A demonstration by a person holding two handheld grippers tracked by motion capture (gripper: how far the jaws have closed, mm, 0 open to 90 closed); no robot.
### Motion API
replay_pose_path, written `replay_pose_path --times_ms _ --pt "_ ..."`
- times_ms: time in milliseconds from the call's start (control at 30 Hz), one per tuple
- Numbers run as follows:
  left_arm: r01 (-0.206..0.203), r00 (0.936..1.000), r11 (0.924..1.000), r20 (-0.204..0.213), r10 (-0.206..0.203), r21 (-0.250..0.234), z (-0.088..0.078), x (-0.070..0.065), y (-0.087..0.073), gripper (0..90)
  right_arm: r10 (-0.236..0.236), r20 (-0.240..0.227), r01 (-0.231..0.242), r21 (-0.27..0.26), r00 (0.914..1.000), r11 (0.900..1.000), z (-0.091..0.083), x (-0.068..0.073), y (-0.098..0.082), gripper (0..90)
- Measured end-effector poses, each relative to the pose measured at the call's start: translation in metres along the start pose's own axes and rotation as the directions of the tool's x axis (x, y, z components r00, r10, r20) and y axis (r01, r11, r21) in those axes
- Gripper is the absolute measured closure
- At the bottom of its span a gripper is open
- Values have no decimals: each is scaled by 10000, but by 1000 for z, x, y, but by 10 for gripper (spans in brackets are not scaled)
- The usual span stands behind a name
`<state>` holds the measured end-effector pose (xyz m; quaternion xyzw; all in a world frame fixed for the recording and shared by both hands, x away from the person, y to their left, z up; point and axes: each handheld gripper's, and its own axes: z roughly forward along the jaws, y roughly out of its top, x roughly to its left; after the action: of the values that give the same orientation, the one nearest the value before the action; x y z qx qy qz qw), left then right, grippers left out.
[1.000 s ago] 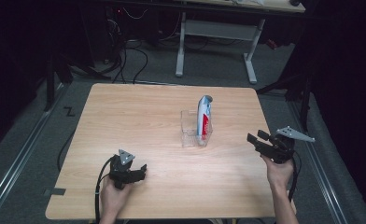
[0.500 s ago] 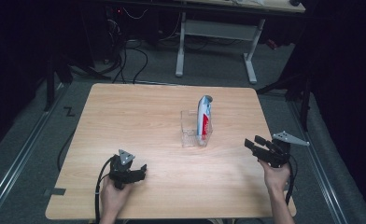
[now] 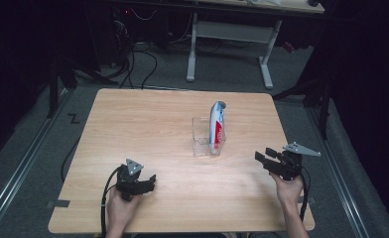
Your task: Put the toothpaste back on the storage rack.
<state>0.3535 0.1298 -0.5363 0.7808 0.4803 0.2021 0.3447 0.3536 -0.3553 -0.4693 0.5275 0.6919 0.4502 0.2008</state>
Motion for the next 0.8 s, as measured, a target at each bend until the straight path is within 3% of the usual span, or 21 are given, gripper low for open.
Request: replay_pose_path --times_ms 567,800 --pt "12 10000 10000 -1 -12 -8 0 0 0 195 -359 38 356 637 9993 9973 18 10 -10 426" --pt "1 10000 10000 1 -1 -1 0 0 0 195 -266 79 258 825 9996 9963 26 12 -17 426"
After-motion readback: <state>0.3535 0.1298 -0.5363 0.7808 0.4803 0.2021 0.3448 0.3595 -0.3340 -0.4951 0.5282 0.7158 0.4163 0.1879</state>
